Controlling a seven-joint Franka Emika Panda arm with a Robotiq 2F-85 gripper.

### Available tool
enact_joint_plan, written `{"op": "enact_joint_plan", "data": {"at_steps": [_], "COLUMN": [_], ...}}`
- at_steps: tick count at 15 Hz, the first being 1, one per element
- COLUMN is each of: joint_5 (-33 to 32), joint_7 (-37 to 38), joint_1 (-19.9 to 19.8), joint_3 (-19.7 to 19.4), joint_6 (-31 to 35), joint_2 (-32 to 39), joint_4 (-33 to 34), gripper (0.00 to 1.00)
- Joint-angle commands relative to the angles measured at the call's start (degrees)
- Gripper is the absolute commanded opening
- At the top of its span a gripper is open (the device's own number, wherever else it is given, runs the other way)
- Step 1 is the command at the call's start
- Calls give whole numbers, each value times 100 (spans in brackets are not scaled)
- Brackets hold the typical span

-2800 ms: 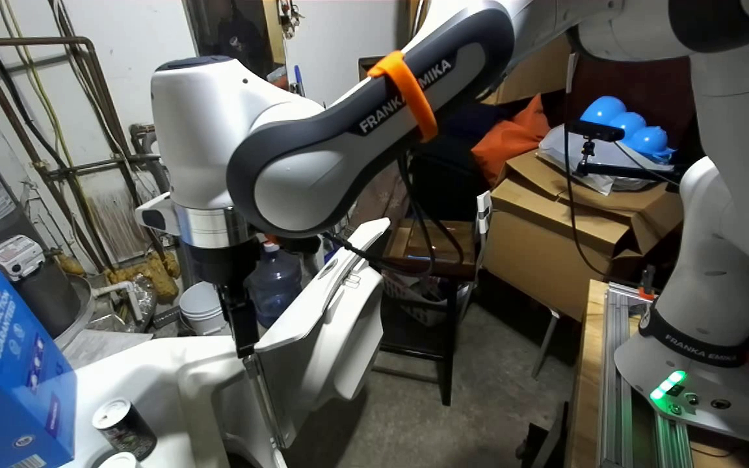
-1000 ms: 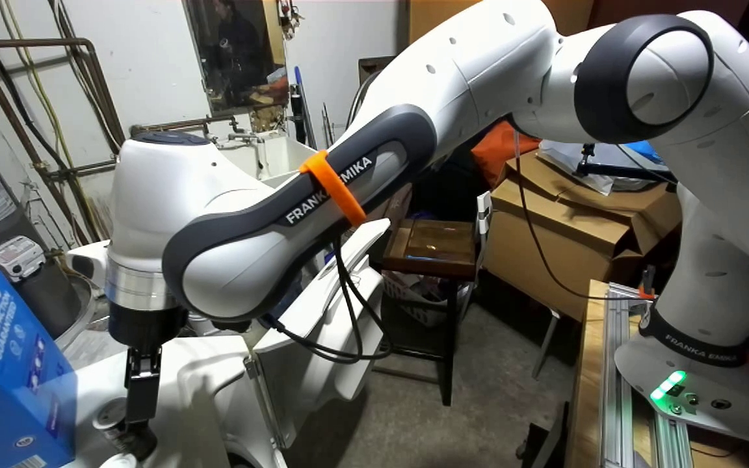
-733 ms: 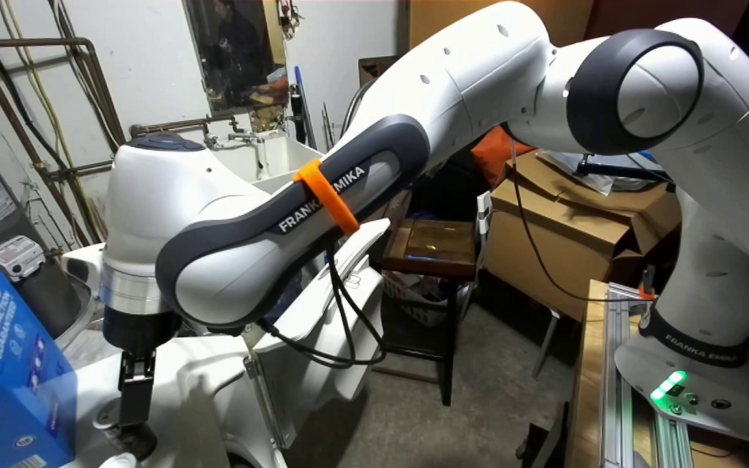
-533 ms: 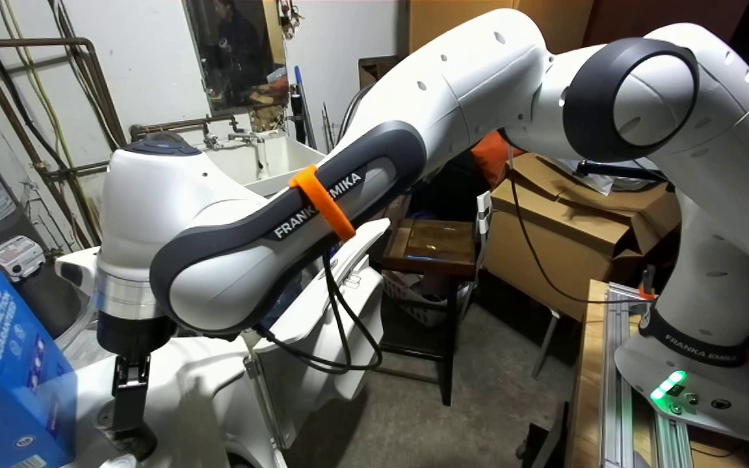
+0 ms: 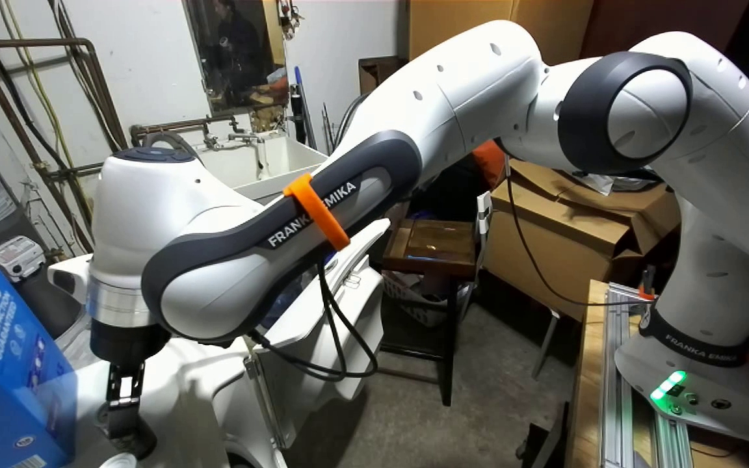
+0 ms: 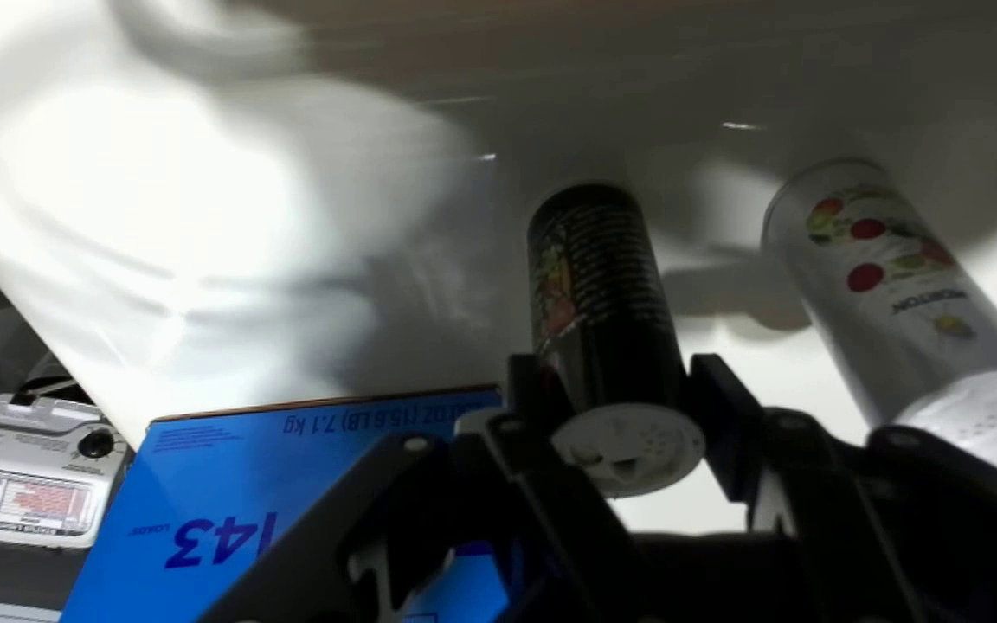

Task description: Put the black container on the table.

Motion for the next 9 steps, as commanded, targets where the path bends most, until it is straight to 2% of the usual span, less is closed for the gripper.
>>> {"op": "enact_joint_plan", "data": {"at_steps": [1, 4, 7, 9], "joint_5": [-46, -102, -332, -430], "joint_7": [74, 257, 1245, 1928], "joint_1": [104, 93, 171, 295], "joint_3": [-56, -176, -733, -1050], "joint_6": [-136, -91, 398, 525], "joint_2": [81, -240, -1198, -1600], "joint_4": [244, -99, -1238, -1639], "gripper": [20, 20, 20, 20]}}
